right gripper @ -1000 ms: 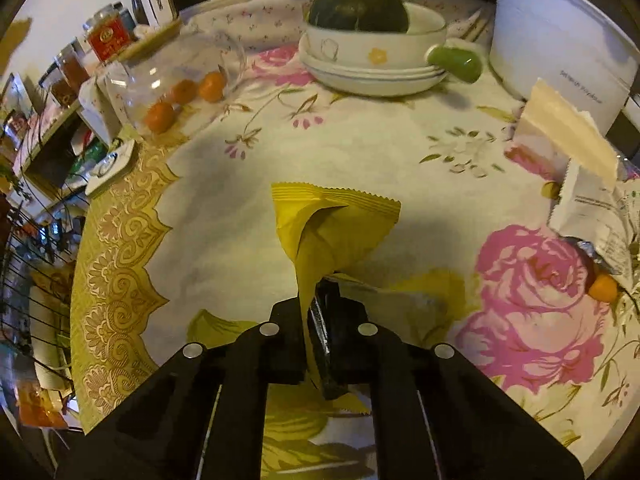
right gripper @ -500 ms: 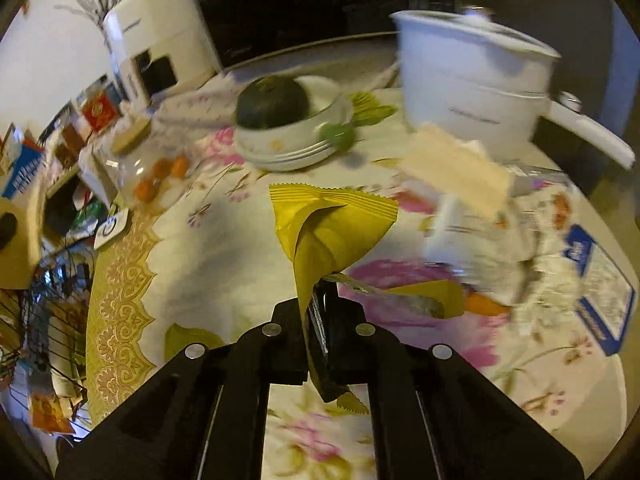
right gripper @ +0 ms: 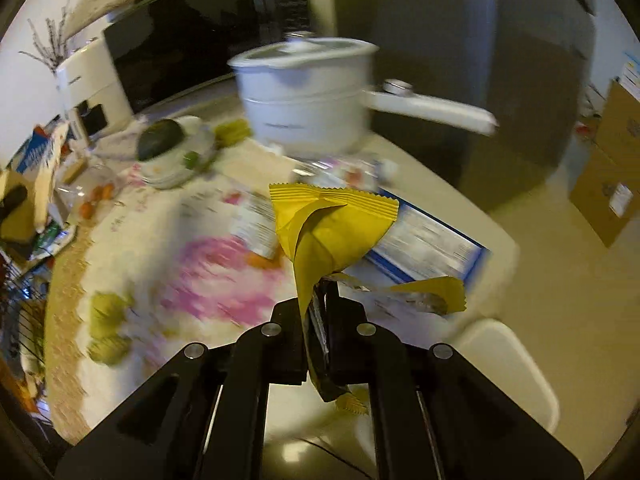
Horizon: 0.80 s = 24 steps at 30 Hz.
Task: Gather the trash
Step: 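Carry the yellow wrapper in the right gripper and release it into the white bin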
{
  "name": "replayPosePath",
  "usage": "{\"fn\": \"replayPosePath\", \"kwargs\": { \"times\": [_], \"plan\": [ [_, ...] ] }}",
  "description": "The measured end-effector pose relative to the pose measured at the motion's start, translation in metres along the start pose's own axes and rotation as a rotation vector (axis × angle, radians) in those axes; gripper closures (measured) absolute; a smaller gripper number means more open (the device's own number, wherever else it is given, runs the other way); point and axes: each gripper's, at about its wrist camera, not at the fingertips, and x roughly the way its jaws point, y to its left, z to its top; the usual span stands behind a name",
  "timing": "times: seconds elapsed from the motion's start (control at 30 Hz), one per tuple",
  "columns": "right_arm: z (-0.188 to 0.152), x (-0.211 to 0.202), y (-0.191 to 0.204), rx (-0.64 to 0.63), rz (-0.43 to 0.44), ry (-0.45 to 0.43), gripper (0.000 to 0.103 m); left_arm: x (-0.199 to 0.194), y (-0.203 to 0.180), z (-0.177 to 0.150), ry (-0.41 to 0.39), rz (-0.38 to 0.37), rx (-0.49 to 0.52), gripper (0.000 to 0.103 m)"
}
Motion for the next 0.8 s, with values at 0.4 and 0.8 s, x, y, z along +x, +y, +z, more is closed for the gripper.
{"fn": "replayPosePath", "kwargs": {
  "times": [0.4, 0.8],
  "plan": [
    [-0.076, -0.019, -0.096, 0.096, -0.136, 0.068, 0.035, 0.007, -0.124, -0.074, 0.126, -0.185, 0.257, 0.094],
    [-0.097, -0.059, -0.157, 0.153, -0.429, -0.112, 0.009, 0.007, -0.214, -0.145, 0.212, -0.321, 0.460, 0.091]
  ]
}}
